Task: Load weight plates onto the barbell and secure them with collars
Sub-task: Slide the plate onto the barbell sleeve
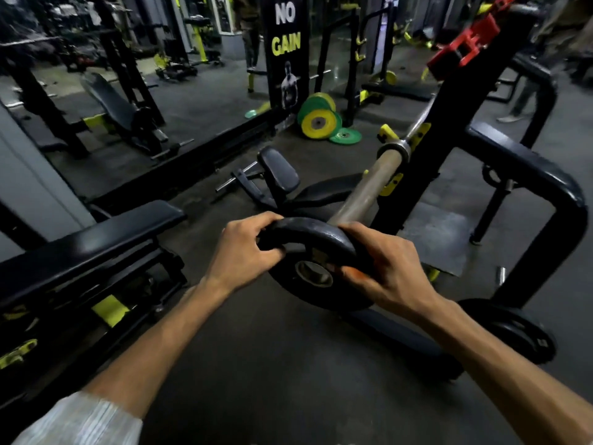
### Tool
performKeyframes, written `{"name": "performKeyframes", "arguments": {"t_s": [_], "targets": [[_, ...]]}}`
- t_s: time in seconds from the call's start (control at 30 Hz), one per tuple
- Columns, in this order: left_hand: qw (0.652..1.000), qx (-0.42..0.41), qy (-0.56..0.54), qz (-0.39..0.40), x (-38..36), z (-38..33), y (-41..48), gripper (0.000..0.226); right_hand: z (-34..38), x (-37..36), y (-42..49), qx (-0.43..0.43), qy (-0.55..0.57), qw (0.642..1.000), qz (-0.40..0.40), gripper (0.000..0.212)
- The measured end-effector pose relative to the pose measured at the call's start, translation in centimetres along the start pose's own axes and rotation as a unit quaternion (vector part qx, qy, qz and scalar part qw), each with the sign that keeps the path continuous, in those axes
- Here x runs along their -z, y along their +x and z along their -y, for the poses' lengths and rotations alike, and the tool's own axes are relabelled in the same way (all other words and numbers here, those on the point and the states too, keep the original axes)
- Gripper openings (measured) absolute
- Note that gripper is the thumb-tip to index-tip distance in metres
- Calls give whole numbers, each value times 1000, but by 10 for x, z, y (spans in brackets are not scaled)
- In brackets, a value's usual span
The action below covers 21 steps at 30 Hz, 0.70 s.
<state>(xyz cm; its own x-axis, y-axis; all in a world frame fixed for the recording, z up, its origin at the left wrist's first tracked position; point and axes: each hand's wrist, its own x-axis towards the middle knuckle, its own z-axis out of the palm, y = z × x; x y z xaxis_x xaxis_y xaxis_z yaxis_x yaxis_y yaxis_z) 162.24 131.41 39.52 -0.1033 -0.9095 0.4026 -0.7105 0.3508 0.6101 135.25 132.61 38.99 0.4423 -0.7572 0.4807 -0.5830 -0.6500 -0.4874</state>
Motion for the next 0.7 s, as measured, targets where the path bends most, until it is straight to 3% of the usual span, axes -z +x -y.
{"name": "performKeyframes", "arguments": {"t_s": [0.33,0.5,0.7], "targets": [[987,-118,-47,99,10,25,42,42,37,-8,-5,-116,-93,986,-73,62],[984,-134,-74,90,4,30,56,46,37,-17,0,-168,-121,970,-127,61],[975,-100,-135,146,-9,53,50,78,48,-56,-3,-209,-173,938,-215,85]]}}
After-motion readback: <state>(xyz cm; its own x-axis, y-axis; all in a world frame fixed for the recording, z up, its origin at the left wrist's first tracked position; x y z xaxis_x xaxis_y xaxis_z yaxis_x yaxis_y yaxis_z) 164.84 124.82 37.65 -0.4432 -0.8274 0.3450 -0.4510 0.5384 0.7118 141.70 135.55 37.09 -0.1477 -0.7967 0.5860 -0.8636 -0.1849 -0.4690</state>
